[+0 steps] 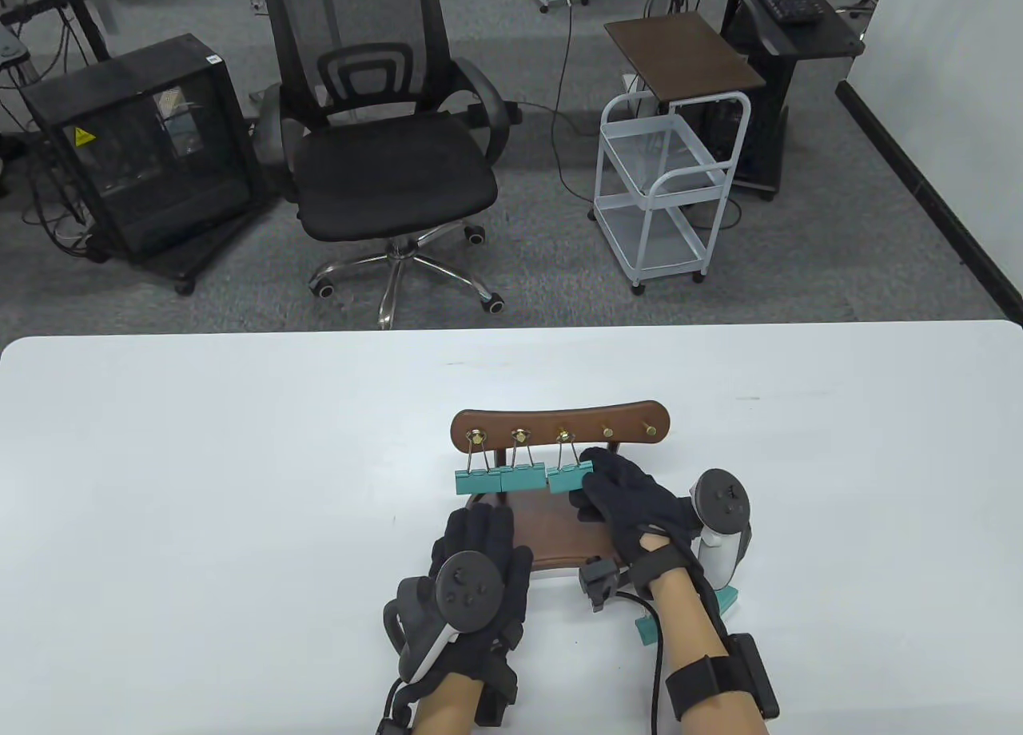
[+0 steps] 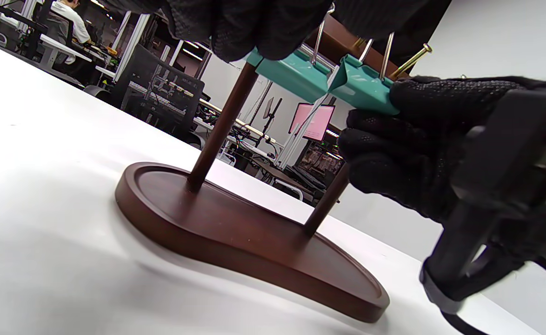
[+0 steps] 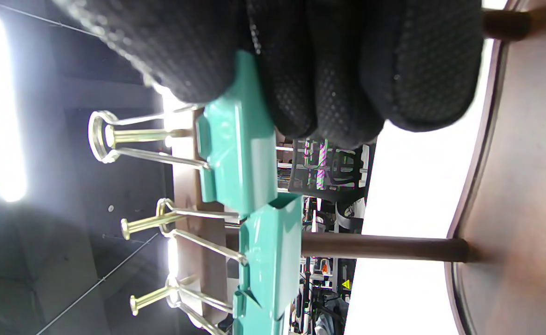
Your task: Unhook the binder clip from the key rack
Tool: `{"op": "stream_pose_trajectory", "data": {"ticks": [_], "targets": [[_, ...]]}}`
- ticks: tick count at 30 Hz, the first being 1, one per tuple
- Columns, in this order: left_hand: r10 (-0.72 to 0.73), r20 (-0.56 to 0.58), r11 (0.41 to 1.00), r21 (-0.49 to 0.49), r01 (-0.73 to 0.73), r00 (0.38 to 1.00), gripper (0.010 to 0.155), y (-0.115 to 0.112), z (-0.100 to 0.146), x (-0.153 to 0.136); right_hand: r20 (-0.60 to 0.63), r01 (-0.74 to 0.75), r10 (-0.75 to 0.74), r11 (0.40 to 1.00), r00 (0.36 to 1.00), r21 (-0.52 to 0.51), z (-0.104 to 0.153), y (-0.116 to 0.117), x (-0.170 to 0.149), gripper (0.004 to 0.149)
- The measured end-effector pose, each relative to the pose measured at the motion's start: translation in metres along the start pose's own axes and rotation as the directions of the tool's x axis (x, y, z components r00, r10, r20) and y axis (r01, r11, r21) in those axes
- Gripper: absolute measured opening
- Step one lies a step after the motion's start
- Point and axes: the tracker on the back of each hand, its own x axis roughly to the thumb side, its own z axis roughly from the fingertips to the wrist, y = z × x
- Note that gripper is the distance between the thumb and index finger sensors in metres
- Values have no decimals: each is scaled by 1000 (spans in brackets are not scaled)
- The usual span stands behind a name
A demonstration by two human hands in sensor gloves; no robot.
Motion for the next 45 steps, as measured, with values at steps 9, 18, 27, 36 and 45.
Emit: {"op": "stream_pose_trajectory", "data": {"ticks": [9,18,27,36,45], "targets": [[4,4,1000,3,-4,1000,62,0,0,1,2,4,-4,999,1000,32,8,-3,4,50],[5,3,1000,-3,-5,1000,62,-2,-1,1,15,1,-2,999,1000,41,30,-7,12,51],[-12,21,1000,0,12,1000,62,-1,2,6,7,-15,15,999,1000,42,55,-23,16,52],[-13,19,1000,7,12,1000,62,-1,2,6,-33,-44,43,998,999,-34,68,-37,5,49],[-17,15,1000,4,17,1000,62,-1,2,5,-208,-339,325,940,923,-34,73,-41,10,48]]}}
